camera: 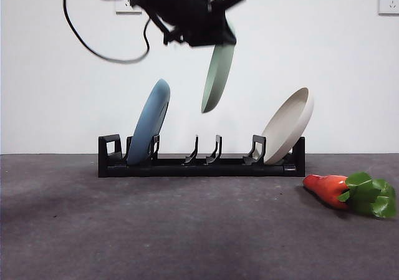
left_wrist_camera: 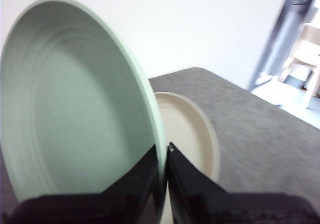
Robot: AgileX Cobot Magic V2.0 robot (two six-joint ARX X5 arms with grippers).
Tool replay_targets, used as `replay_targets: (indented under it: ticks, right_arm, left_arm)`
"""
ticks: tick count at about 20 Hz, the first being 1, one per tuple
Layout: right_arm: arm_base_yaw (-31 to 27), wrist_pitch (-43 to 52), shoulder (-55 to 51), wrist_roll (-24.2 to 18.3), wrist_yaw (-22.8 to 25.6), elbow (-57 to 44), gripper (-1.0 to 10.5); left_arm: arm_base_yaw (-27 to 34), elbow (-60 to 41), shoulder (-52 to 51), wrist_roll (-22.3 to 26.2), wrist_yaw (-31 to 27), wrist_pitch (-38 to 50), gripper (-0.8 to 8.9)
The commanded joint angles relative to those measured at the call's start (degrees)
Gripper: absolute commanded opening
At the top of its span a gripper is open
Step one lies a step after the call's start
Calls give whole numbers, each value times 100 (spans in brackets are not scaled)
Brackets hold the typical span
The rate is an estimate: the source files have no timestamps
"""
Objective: Take the green plate from the plate rack,put the plate on the table,take the carrot from the table,put the carrot in the plate
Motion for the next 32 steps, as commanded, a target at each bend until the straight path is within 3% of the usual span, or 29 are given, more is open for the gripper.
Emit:
replay_targets:
  ticks: [1,5,8,11,15,21,26,30,31,32]
  right_arm:
    - [17,11,-4,35,-9,13,689]
    - [17,11,-4,35,-9,13,689]
    - [17,11,-4,35,-9,13,689]
    - [17,11,-4,37,-9,13,689]
    - [17,11,-4,42,-9,13,689]
    - [17,13,-2,105,-7,13,689]
    - [17,11,-2,138,-11,13,689]
    - [17,9,-2,144,-9,13,689]
    - [17,11,9,142,-9,13,689]
    - [17,11,44,144,-9,13,689]
  left_arm:
    - [-94,13,-483,293,232,-763,-8]
    - [-538,13,-1598,1639,24,-3005,-8]
    - [-1102,13,-2116,2662,-1010,-4634,-7]
    - [-1526,-136,-2109,2896,-1460,-5724,-5]
    - [-2065,-1408,-2109,2874,-2463,-4894,-5]
    - [-2559,-3335,-1919,3108,-2824,-3167,-6]
    - [-2708,-3630,-1252,3532,-2811,-2575,-6]
    - [-2712,-3630,-1001,3473,-2750,-2505,1]
    - [-2712,-3630,-1001,3464,-2658,-2505,17]
    - [-2712,-3626,-1001,3335,-2636,-2490,135]
